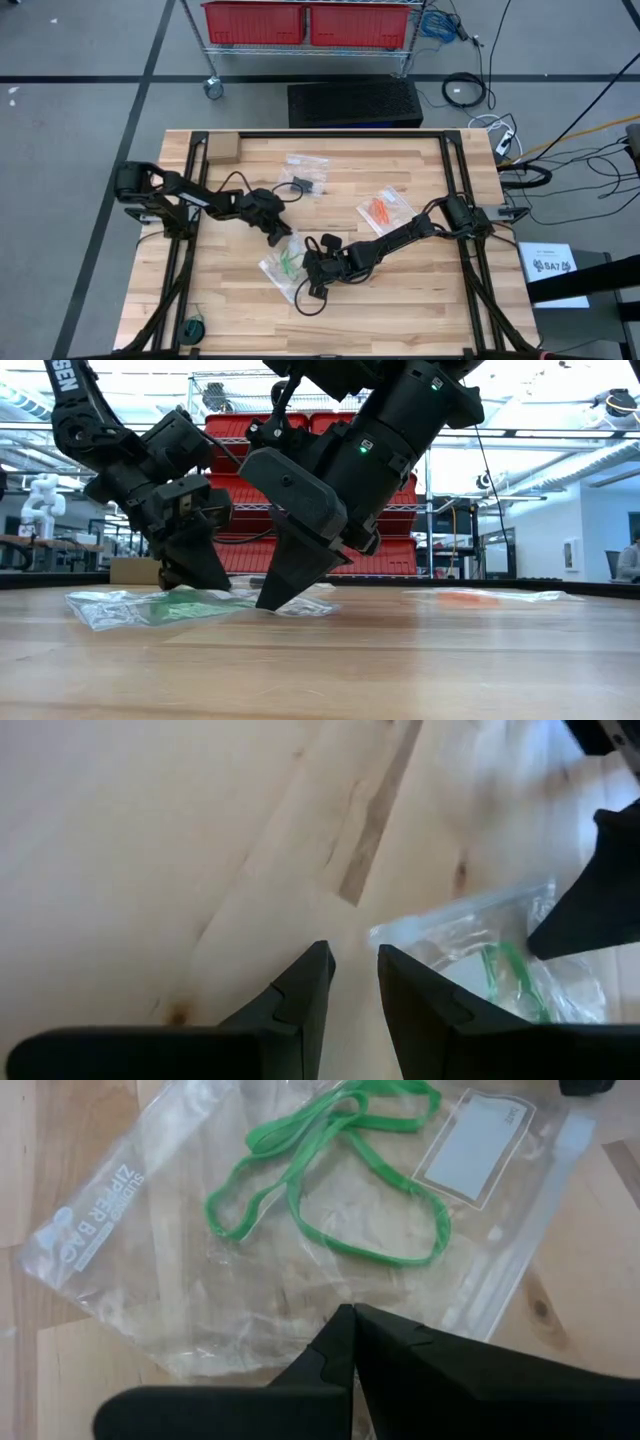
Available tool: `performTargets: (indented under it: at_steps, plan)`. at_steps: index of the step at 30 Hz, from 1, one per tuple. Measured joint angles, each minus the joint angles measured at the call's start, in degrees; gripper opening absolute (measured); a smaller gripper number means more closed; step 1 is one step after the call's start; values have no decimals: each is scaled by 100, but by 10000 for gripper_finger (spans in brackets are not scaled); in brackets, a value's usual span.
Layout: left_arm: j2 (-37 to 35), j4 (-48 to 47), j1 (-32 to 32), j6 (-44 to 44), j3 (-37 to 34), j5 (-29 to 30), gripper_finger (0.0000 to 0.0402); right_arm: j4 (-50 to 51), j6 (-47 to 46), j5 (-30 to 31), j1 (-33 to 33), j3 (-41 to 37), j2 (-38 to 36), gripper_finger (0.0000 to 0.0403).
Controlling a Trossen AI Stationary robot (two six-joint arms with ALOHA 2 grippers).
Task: Sort rubber bands
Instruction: Close the transparent zip bag
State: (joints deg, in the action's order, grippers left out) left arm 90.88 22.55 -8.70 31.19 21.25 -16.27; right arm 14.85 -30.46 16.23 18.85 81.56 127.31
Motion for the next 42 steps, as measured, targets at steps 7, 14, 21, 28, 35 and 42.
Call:
performTargets:
  at_steps: [7, 14, 21, 28, 35, 42]
  plan:
    - [-68, -282, 75, 193, 44, -206, 100, -4, -10, -4, 0, 0, 0, 0]
    - [-31, -341, 89, 169, 49, -402, 100, -7, -7, -4, 0, 0, 2, 0]
    - [-19, -286, 167, 230, 49, -660, 100, -7, 4, -4, 0, 0, 2, 0]
    - [35, -202, 312, 276, 49, -534, 100, -13, 7, -4, 0, 0, 2, 0]
    - [113, 72, 398, 292, 49, -487, 100, -30, 9, -11, 0, 0, 4, 0]
    - [420, 167, 702, 123, 250, -485, 100, -33, 31, -9, 0, 0, 4, 0]
